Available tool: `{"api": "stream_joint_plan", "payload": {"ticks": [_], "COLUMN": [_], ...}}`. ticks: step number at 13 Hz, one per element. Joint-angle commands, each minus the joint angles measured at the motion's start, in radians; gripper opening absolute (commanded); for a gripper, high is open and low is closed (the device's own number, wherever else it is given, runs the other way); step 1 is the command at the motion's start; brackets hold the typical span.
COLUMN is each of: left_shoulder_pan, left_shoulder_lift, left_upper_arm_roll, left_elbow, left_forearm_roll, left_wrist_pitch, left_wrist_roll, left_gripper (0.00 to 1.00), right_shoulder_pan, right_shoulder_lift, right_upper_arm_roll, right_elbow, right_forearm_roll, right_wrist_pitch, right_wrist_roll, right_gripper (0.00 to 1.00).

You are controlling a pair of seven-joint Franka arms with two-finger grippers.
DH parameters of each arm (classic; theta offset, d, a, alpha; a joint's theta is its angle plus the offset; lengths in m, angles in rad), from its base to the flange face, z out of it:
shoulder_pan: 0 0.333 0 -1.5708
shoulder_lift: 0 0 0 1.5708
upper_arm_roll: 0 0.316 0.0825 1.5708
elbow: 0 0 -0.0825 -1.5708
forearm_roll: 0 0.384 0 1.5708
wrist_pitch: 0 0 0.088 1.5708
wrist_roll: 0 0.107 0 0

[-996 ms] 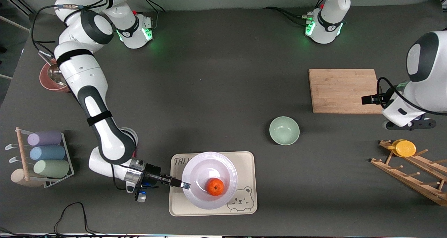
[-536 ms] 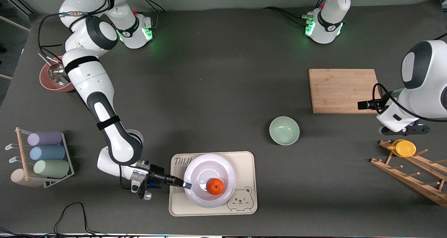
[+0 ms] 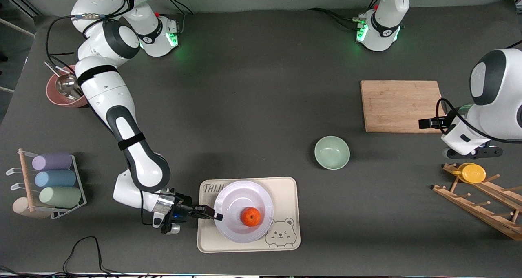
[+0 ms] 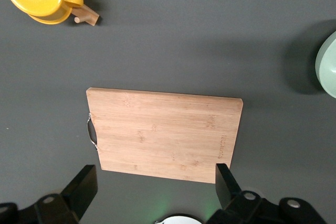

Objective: Place orange and plate with both arms
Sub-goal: 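Open the right gripper and release the plate rim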

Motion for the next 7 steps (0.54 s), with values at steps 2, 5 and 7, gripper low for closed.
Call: {"api": "stream_joint_plan", "payload": {"ticks": [2, 5, 7], "left_shoulder_pan": [0.007, 0.010, 0.023], "left_shoulder_lift": [-0.012, -0.010, -0.012], "left_upper_arm_roll": [0.000, 0.001, 0.001], "left_elbow": [-0.011, -0.011, -0.011], "left_forearm_roll": [-0.013, -0.013, -0.013], "left_wrist_pitch": [0.012, 0.012, 0.012], "left_wrist_roll": [0.018, 0.018, 0.036], "left_gripper": [1.00, 1.00, 1.00], "right_shoulder_pan": [0.012, 0.012, 0.012], "right_shoulder_lift": [0.004, -0.008, -0.059], "right_upper_arm_roll": [-0.008, -0.012, -0.006], "right_elbow": [0.032, 0.036, 0.036], "right_forearm_roll": [-0.061, -0.301, -0.469], "right_wrist_pitch": [0.001, -0.007, -0.034], "right_wrist_roll": [0.016, 0.157, 0.266], "right_gripper": [1.00, 1.00, 1.00]}}
